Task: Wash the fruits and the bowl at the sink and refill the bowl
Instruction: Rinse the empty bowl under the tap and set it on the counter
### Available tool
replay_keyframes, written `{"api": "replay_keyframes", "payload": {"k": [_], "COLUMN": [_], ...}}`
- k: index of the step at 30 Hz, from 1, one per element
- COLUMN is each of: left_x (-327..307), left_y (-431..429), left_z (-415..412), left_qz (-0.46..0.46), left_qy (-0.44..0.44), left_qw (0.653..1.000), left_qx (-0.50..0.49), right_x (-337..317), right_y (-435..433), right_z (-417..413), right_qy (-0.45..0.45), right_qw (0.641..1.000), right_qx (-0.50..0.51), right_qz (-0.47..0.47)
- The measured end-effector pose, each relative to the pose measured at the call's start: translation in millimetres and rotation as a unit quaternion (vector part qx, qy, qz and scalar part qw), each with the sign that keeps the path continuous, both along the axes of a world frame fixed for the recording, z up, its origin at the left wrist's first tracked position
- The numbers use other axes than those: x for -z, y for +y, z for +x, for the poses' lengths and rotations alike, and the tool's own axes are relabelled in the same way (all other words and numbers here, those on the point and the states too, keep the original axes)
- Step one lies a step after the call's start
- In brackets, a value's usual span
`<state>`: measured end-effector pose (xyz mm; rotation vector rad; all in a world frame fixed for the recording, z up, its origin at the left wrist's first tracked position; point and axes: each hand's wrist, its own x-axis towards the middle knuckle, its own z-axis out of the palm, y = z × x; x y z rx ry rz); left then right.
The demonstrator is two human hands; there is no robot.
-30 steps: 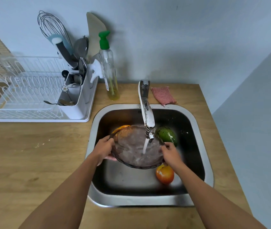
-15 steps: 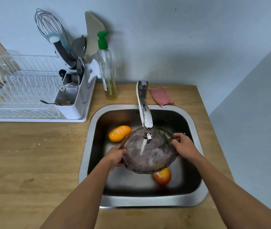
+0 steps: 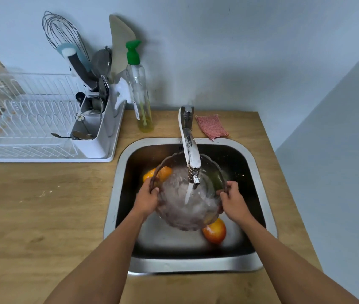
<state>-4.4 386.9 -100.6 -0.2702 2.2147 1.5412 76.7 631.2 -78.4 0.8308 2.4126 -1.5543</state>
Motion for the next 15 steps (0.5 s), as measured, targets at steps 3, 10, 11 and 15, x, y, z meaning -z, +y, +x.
{"api": "replay_keyframes", "payload": {"k": [3, 10, 11, 15], "left_x": [-12.1, -30.2, -31.2, -31.5], "left_y": [-12.4, -30.8, -31.6, -30.6], "left_z": [-1.9, -11.0, -12.7, -13.5], "left_qz": [-0.070, -0.110, -0.097, -0.081], "left_qy": [0.064, 0.097, 0.086, 0.063], "left_qw": [0.995, 0.989, 0.991, 0.995], "left_qx": [0.023, 0.023, 0.022, 0.017], "right_x": [9.3, 26.7, 26.5, 12.2], "right_y": [-16.8, -39.6, -40.6, -33.1], "right_z": [-1.2, -5.1, -5.0, -3.6], "right_qy": [-0.033, -0.098, -0.098, -0.097], "right_qw": [0.999, 0.992, 0.992, 0.993], "right_qx": [-0.004, 0.006, 0.006, -0.008], "right_qz": [-0.019, -0.075, -0.077, -0.070]}}
